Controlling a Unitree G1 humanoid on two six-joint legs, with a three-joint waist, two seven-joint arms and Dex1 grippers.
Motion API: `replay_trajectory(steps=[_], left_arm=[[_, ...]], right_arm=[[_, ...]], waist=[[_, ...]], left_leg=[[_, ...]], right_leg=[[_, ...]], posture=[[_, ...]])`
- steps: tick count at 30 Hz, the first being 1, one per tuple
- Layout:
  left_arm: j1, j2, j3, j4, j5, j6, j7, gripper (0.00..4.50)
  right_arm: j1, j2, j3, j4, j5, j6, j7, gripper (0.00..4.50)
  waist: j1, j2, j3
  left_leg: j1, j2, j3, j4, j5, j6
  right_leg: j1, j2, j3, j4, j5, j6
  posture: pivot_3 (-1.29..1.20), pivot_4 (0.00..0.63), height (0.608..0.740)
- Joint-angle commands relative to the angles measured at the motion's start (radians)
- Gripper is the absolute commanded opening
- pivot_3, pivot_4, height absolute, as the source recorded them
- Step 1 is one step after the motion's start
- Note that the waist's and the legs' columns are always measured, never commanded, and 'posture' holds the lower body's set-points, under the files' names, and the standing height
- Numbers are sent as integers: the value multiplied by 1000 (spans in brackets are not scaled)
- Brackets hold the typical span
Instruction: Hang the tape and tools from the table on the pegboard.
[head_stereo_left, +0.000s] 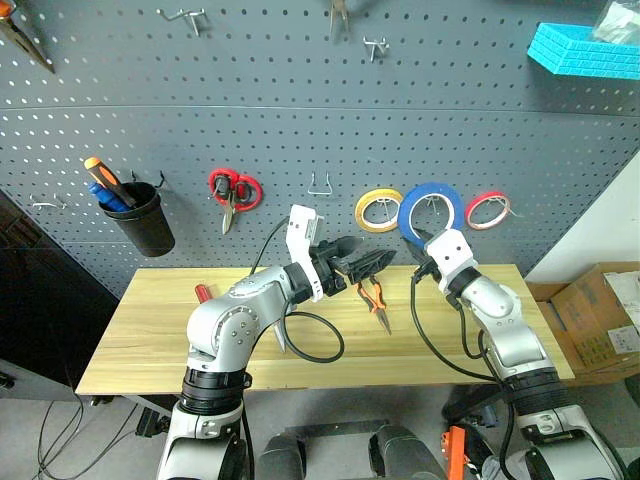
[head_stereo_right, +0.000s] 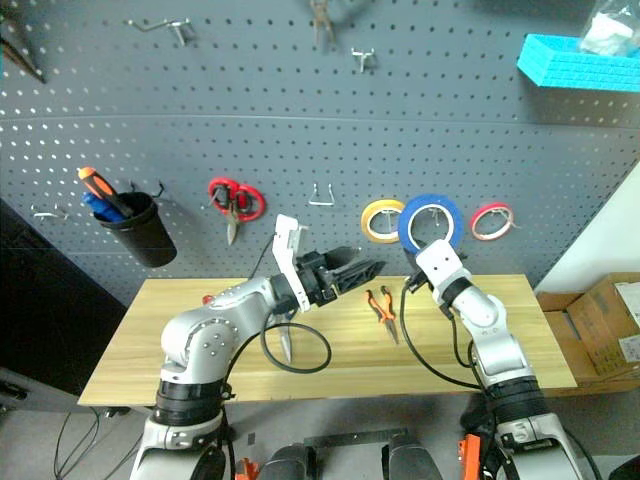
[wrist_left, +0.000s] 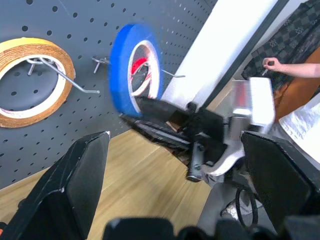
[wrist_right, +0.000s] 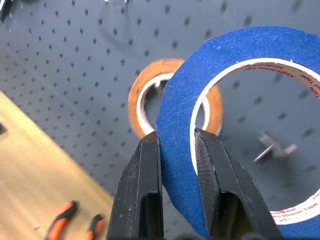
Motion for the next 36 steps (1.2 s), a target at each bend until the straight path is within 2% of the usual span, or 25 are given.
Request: replay_trajectory(steps=[1, 8, 10, 11, 13, 20, 21, 26, 31, 36], left_arm=[[-31, -4, -8, 6, 13, -38, 6, 4500], [-57, -3, -10, 44, 26, -59, -9, 4500], [-62, -6, -14, 52, 29, -65, -11, 4500], [-63, -7, -16, 54, 30, -68, -11, 4500], [-63, -7, -18, 54, 29, -70, -11, 4500], [-53, -6, -22, 42, 21, -68, -8, 4500], [-51, -5, -22, 40, 20, -66, -8, 4500], [-32, 1, -20, 22, 14, -55, -1, 4500], [34, 18, -17, 1, 36, -48, 36, 4500], [151, 26, -44, -58, 64, -18, 107, 4500]], right_arm=[[-43, -3, -35, 14, 37, 57, 19, 551], [-138, -17, -71, 124, 52, 87, 11, 551], [-146, -19, -76, 138, 59, 85, 21, 1262], [-147, -20, -77, 142, 58, 82, 23, 1374], [-146, -21, -79, 143, 56, 80, 24, 1980], [-113, -17, -76, 111, 48, 89, 14, 4352], [-105, -15, -76, 102, 47, 94, 9, 4462], [-16, 1, -61, -16, 39, 150, -12, 4462], [179, 27, -29, -251, 49, 327, -21, 4462], [210, 48, -8, -312, 49, 560, -29, 4462]], waist=[[0, 0, 0], [-2, 0, 0], [-2, 0, 0], [-2, 0, -1], [-3, 0, -1], [-3, 0, -1], [-3, 0, -1], [-2, 0, -1], [0, 1, 0], [-1, 3, 9]], left_leg=[[0, 0, 0, 1, 0, 0], [0, 0, 0, 7, 0, 0], [0, 0, 0, 9, 0, 0], [0, 0, 0, 9, 0, 0], [0, 0, 0, 9, 0, 0], [0, 0, 0, 9, 0, 0], [0, 0, 0, 10, 0, 0], [0, 0, 0, 9, 0, 0], [0, 0, 0, 9, 0, 0], [1, 1, 1, 10, 0, 0]], right_leg=[[0, 0, 0, 0, 0, 0], [0, 0, 0, 6, 0, 0], [0, 0, 0, 7, 0, 0], [0, 1, 0, 8, 0, 0], [0, 1, 1, 8, 0, 0], [0, 1, 1, 9, 0, 0], [0, 1, 1, 9, 0, 0], [0, 1, 1, 9, 0, 0], [0, 1, 1, 9, -3, -4], [-1, 1, 3, 10, -4, -6]], posture=[[16, 39, 740], [7, 39, 740], [6, 41, 740], [7, 42, 740], [6, 43, 740], [8, 49, 740], [8, 50, 740], [12, 58, 740], [16, 99, 740], [14, 149, 740]])
